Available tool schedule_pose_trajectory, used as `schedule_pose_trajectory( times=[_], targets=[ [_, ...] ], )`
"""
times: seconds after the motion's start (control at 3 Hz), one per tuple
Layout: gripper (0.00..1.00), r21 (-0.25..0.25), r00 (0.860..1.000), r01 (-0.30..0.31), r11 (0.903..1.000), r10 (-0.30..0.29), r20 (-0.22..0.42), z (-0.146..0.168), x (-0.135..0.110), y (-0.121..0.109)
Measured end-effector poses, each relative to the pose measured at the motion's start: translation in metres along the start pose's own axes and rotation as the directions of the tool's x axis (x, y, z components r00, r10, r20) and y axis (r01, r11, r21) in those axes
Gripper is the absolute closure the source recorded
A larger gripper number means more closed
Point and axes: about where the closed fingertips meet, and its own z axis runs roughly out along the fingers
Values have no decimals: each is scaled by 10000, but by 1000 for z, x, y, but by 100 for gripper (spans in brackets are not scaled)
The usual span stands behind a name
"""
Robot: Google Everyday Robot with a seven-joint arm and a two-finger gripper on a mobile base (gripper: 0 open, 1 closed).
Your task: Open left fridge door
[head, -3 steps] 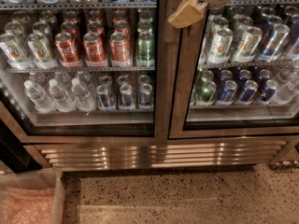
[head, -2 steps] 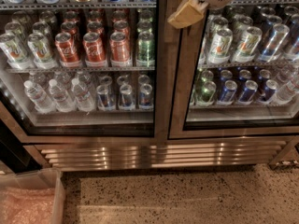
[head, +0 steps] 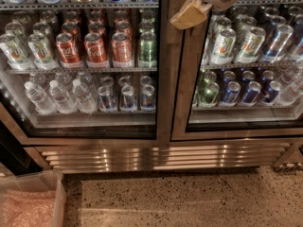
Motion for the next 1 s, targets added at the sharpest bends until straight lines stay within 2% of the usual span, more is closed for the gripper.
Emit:
schedule_pose_trajectory(
  times=[0.33,0.67,1.0],
  targets=[
    [85,-117,10000,-16,9999,16,77,-2,-1,4],
    [88,-117,10000,-15,9999,16,77,-2,-1,4],
    [100,-118,10000,-14,9999,15,75,-2,-1,4]
  ],
)
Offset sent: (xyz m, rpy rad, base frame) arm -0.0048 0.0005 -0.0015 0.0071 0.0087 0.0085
